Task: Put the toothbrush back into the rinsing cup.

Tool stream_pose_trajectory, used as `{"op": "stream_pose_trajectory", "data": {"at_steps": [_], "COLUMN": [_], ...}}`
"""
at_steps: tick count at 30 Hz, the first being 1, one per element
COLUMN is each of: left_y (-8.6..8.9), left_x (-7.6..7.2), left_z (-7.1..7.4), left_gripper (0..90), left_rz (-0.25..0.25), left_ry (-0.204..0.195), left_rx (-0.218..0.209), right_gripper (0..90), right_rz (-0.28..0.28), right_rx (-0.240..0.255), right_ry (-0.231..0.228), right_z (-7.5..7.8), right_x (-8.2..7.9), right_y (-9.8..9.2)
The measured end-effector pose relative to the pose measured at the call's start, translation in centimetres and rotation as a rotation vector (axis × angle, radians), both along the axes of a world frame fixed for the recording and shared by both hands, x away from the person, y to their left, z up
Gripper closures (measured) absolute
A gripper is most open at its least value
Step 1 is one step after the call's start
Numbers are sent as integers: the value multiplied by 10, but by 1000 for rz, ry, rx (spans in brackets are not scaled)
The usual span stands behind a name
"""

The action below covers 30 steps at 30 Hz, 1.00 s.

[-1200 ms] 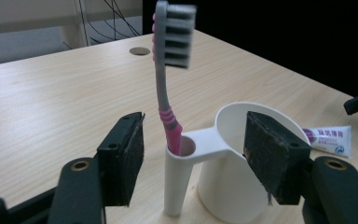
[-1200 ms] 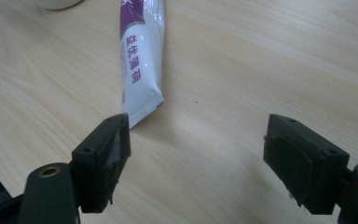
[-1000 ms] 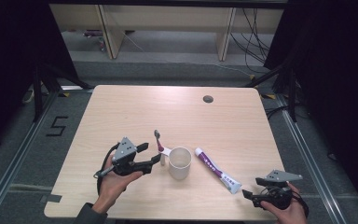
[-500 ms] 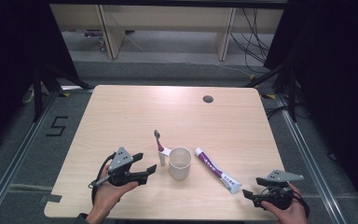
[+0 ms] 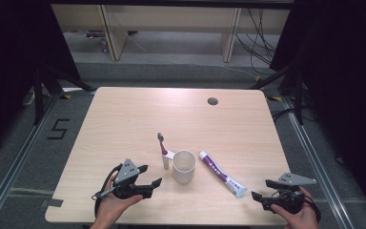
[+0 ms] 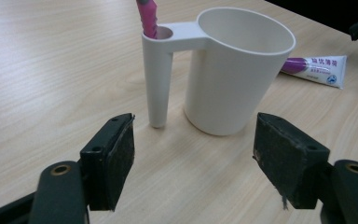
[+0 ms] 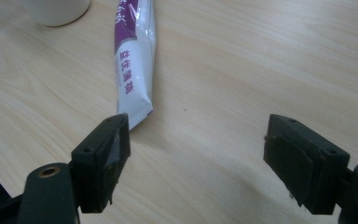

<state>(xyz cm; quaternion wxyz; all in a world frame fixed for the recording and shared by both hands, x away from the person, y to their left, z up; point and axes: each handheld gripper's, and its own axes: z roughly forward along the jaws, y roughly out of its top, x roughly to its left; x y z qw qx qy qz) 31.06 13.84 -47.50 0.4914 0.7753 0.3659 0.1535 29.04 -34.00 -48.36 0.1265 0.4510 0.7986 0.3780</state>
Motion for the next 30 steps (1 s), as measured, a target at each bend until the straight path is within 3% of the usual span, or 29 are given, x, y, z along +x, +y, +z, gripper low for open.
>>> {"op": "stream_pose_trajectory", "data": {"at_steps": [3,4,10,11,15,16,21,22,25,27,30], "left_y": [-1,-1,-3,-3,-3,-3,1,2,3,5,7], "left_x": [-4,-4,-10,-12,-16,-17,-21,-22,-23,-25,-27], "left_z": [-5,-6,-12,-13,-14,-14,-16,-17,-19,-20,-20], "left_gripper": [284,283,281,281,279,278,274,274,273,273,273], "left_rz": [-11,-13,-22,-31,-33,-35,-33,-30,-24,-19,-21], "left_ry": [15,16,31,31,33,33,37,41,46,46,53], "left_rx": [21,22,40,49,43,46,56,54,45,44,51], "right_gripper": [235,235,235,235,235,235,235,235,235,235,235], "right_rz": [1,8,2,13,-1,17,17,6,13,40,28], "right_rx": [0,-17,1,-15,0,-18,-8,14,15,-2,20], "right_ry": [1,-26,-10,-30,-10,-40,-48,-24,-25,-56,-35], "right_z": [1,1,3,4,6,6,8,8,9,10,10], "right_x": [0,1,0,1,-1,1,2,1,1,4,2], "right_y": [-2,-4,-2,-3,0,-2,1,4,6,7,10]}}
